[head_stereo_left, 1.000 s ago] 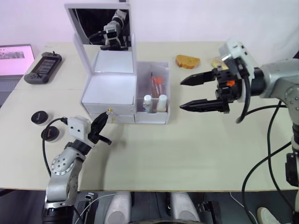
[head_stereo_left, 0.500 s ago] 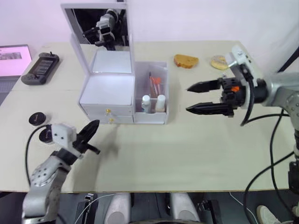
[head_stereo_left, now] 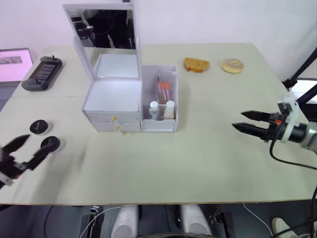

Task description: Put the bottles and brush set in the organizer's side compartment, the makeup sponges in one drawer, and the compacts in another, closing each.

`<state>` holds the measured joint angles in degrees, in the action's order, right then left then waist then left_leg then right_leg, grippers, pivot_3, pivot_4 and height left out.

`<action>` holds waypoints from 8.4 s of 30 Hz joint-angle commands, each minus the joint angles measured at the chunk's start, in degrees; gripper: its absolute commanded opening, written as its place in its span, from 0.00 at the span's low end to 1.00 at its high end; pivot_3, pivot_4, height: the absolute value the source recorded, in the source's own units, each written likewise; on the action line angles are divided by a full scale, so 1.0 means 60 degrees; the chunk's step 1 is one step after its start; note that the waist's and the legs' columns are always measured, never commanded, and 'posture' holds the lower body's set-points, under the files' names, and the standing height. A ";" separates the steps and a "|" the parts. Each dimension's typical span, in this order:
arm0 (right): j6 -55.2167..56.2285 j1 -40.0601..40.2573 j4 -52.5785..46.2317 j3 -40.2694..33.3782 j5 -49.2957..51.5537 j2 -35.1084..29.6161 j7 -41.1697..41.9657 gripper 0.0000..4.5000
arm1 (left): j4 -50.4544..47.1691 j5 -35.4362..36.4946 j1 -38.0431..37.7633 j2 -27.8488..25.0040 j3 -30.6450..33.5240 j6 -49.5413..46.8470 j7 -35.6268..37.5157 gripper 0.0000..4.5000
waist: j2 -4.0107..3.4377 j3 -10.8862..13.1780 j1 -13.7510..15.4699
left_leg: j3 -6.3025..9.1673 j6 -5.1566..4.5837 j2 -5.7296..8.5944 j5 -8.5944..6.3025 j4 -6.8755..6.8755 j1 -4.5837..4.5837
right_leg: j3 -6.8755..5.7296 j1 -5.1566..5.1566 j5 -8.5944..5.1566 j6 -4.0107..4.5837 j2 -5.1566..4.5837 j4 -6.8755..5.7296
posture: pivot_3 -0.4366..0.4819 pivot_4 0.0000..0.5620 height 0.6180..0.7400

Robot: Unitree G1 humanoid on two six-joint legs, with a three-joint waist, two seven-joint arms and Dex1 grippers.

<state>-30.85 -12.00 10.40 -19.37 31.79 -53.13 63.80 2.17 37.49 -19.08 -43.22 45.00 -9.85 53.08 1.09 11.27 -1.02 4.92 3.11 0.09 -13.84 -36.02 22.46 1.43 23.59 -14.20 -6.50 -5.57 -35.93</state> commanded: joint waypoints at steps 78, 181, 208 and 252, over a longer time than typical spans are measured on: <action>-0.3937 -0.6566 -0.4309 0.3068 0.1687 -0.0446 0.0230 1.00 | -0.3284 -0.5316 0.1811 0.6113 -0.7374 0.1627 -0.6534 0.81 | -0.0006 -0.0006 0.0062 | -0.0003 0.0014 -0.0007 -0.0011 -0.0015 0.0043 | 0.0000 0.0001 0.0057 -0.0042 0.0008 0.0077 | 0.48 0.27 1.00; 0.2815 -0.0827 0.1161 0.0254 -0.0635 -0.0131 0.1211 1.00 | 0.1750 -0.0167 -0.1639 0.0133 0.1525 0.2026 0.0502 0.99 | -0.0007 -0.0019 -0.0054 | -0.0023 -0.0026 -0.0013 -0.0034 -0.0028 -0.0010 | 0.0007 -0.0037 0.0040 -0.0012 0.0005 0.0057 | 0.48 0.27 1.00; -0.2325 -0.7096 -0.3285 0.3577 0.0929 -0.0481 0.2369 1.00 | -0.3560 0.0096 -0.2425 0.1124 0.0585 -0.2664 -0.2235 0.99 | -0.0006 -0.0017 -0.0001 | -0.0025 -0.0023 -0.0021 -0.0037 -0.0015 0.0012 | 0.0005 -0.0017 0.0040 -0.0013 0.0006 0.0088 | 0.48 0.27 1.00; -0.2702 -0.7057 -0.3674 0.3153 0.1148 -0.0401 0.1441 1.00 | -0.1400 -0.1611 0.1751 0.0381 -0.1920 -0.3930 -0.3314 0.59 | -0.0005 -0.0017 -0.0003 | -0.0022 -0.0023 -0.0020 -0.0036 -0.0012 0.0010 | 0.0006 -0.0014 0.0054 -0.0037 0.0011 0.0072 | 0.48 0.27 1.00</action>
<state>-47.86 -53.97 -10.75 1.41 38.46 -55.14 72.49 -3.81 26.88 -8.30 -39.51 31.61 -32.57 32.97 1.06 11.17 -1.04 4.79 2.97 -0.03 -14.06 -36.09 22.52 1.47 23.50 -13.88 -6.72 -5.51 -35.50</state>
